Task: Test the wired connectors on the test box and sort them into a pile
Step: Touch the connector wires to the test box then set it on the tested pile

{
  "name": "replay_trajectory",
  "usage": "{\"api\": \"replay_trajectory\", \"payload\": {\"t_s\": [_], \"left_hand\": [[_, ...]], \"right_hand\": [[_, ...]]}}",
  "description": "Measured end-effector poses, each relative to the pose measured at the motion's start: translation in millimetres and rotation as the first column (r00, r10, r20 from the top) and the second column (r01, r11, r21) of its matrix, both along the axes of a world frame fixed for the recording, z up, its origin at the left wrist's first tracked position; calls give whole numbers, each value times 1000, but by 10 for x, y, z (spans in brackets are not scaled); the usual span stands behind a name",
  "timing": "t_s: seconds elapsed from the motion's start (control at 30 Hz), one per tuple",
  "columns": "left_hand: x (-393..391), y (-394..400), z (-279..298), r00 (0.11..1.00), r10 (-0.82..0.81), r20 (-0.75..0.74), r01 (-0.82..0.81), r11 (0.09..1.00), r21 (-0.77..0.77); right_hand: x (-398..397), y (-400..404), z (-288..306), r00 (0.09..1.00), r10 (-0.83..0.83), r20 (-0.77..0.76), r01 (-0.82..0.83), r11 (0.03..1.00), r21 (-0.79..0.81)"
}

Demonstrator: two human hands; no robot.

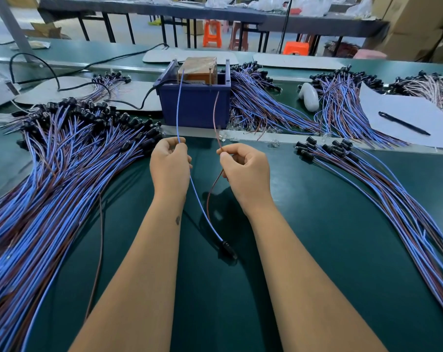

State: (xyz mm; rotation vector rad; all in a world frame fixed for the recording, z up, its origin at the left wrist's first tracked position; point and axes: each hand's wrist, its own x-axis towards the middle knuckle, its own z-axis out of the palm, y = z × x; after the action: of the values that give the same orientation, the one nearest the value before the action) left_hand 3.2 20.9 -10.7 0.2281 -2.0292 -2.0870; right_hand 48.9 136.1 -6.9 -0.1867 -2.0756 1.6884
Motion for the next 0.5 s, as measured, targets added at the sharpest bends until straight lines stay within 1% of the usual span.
{"api": "replay_trajectory", "payload": {"t_s": [0.5], "left_hand": [[-56,-16,-29,1000,21,6,-21,1000,7]], "right_hand": [[18,-18,21,998,-1,-56,1,1000,-6]]}}
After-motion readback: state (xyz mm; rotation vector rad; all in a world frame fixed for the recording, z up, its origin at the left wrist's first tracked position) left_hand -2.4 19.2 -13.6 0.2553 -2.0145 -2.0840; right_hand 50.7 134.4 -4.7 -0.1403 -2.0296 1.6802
